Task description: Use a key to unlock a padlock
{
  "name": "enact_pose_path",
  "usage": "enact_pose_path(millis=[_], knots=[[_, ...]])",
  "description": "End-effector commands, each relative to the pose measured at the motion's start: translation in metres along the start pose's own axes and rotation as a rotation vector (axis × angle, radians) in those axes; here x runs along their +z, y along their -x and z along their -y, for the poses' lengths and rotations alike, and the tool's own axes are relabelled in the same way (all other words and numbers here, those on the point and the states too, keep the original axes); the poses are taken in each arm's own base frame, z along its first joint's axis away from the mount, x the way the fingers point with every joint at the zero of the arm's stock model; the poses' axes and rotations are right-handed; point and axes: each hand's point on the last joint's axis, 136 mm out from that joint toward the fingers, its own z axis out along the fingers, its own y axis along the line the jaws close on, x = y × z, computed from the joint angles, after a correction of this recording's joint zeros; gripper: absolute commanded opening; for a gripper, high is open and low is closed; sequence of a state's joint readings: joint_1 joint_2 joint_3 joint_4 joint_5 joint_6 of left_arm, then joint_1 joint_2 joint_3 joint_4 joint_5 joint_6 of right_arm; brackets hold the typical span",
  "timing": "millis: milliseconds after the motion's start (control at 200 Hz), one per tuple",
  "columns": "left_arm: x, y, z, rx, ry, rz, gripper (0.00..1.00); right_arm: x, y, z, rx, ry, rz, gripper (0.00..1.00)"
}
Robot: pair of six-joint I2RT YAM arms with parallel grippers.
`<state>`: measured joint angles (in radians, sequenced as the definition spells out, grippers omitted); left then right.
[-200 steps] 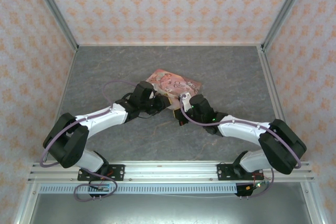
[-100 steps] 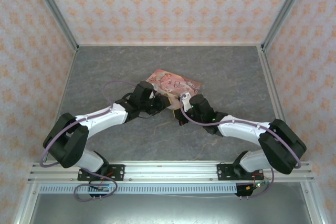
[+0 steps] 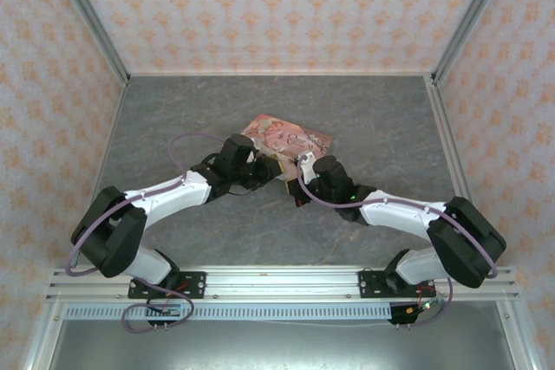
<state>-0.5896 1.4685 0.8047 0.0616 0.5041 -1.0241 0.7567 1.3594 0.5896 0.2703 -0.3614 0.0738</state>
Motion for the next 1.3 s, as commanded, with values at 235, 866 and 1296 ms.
enact_pose_path(millis=[235, 866, 1296], knots=[[0.005, -0.012, 0.021, 0.034, -0.061, -0.043, 0.13, -0.005, 0.036, -0.007, -0.024, 0.005, 0.113, 0.00], [0.008, -0.015, 0.022, 0.033, -0.059, -0.054, 0.13, -0.011, 0.047, -0.004, -0.035, -0.020, 0.178, 0.00], [0.012, -0.019, 0.026, 0.034, -0.069, -0.076, 0.13, -0.014, 0.058, -0.014, -0.097, 0.020, 0.216, 0.00]])
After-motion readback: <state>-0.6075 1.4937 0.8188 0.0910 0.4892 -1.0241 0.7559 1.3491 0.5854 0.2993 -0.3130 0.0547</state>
